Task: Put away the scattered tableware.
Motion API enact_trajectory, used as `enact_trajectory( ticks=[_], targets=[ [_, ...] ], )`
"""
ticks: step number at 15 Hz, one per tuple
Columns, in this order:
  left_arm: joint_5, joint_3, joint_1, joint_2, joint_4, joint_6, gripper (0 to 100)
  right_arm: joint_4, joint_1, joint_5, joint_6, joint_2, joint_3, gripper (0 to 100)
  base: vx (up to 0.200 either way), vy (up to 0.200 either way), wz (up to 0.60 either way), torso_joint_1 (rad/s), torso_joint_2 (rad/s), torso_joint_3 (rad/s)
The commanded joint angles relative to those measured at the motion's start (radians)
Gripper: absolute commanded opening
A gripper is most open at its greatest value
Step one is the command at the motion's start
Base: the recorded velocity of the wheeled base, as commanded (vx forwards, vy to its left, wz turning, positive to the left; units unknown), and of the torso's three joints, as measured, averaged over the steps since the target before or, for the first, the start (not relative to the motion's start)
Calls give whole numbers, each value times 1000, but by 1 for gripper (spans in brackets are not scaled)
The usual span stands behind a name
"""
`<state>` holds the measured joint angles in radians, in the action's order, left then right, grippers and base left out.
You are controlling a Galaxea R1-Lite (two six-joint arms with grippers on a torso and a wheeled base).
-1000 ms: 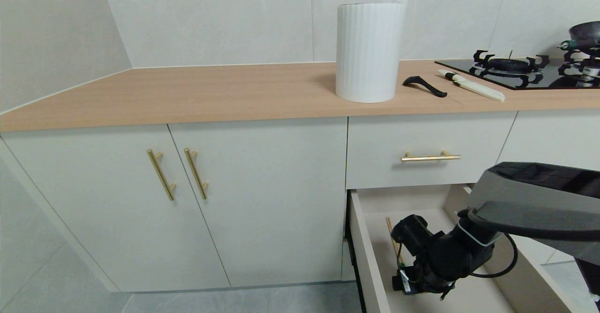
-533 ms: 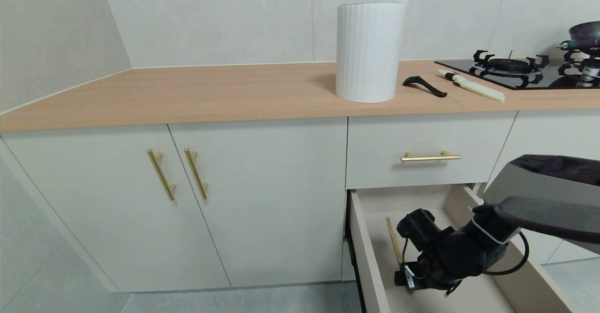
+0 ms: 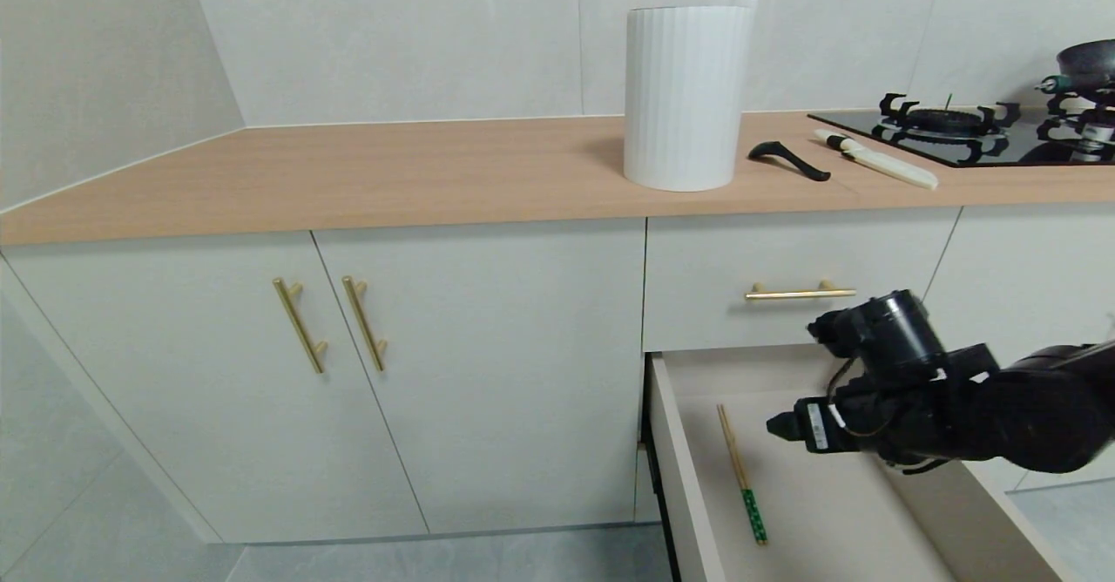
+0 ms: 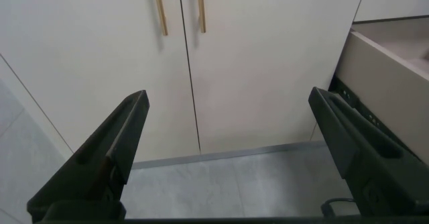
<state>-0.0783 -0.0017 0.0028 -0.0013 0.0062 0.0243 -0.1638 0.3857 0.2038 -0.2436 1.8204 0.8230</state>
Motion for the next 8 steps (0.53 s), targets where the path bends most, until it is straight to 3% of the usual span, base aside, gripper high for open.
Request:
enact_trajectory(
  ticks=[1, 4, 8],
  targets=[
    [0, 0, 0, 1, 0, 0, 100, 1, -45, -3, 41, -187, -18, 100, 0, 0, 0, 0, 0, 0],
    [0, 0, 0, 1, 0, 0, 100, 0, -48, -3, 73, -234, -31, 100, 0, 0, 0, 19, -203, -261],
    [0, 0, 0, 1, 0, 0, 100, 0, -56, -1, 75, -248, -31, 100, 0, 0, 0, 95, -491, -339]
  ],
)
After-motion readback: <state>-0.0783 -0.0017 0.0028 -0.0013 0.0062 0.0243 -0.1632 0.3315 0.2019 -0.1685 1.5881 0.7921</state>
